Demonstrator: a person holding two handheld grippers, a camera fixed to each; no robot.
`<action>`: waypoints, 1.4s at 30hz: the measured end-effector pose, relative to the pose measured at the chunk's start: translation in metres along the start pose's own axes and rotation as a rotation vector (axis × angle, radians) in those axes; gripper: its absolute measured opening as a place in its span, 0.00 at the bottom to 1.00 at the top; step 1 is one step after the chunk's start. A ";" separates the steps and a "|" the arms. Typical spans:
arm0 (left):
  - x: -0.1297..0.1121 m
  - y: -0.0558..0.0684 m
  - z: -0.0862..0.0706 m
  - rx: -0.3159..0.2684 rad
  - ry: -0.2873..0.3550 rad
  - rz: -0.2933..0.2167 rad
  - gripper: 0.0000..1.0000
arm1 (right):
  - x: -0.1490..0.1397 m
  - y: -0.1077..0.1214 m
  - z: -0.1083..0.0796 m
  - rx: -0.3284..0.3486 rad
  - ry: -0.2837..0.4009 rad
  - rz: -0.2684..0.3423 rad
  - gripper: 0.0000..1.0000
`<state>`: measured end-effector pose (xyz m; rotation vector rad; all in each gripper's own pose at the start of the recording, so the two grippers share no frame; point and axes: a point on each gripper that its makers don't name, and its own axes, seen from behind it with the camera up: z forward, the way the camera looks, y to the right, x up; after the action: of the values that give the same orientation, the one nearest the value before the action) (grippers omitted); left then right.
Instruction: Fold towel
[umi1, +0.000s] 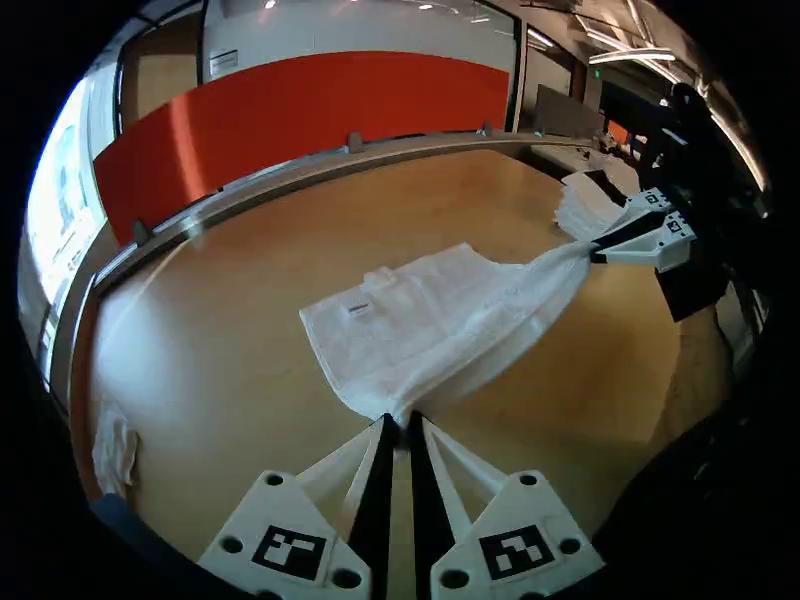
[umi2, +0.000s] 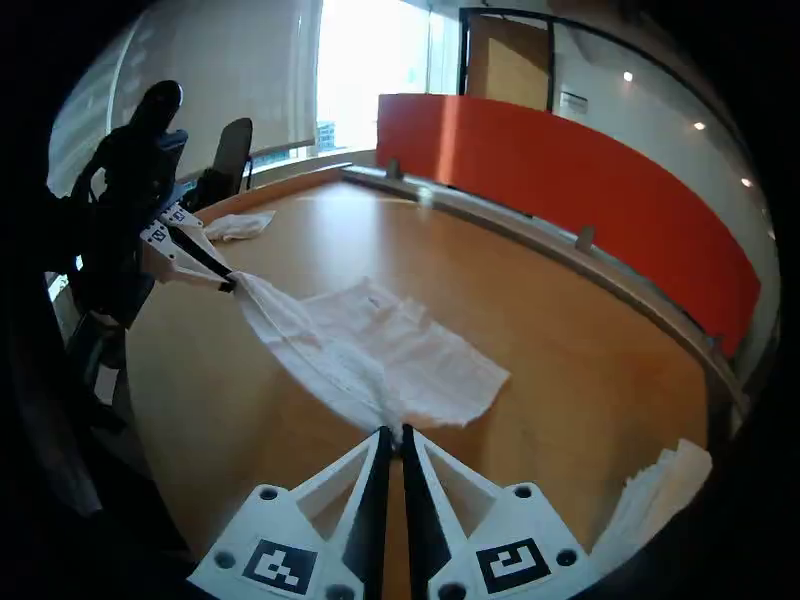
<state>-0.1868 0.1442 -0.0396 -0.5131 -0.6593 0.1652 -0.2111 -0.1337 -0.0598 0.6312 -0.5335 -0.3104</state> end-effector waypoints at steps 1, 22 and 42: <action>0.001 0.002 -0.004 -0.003 0.000 0.001 0.11 | 0.002 -0.001 -0.004 0.000 0.002 -0.003 0.08; 0.007 0.034 -0.057 -0.065 -0.016 -0.007 0.11 | 0.021 -0.010 -0.054 0.015 0.020 -0.025 0.09; 0.022 0.006 -0.006 -0.034 -0.049 -0.009 0.11 | 0.012 0.015 -0.019 0.011 -0.051 -0.015 0.08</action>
<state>-0.1660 0.1538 -0.0347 -0.5405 -0.7128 0.1584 -0.1890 -0.1188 -0.0585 0.6391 -0.5794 -0.3388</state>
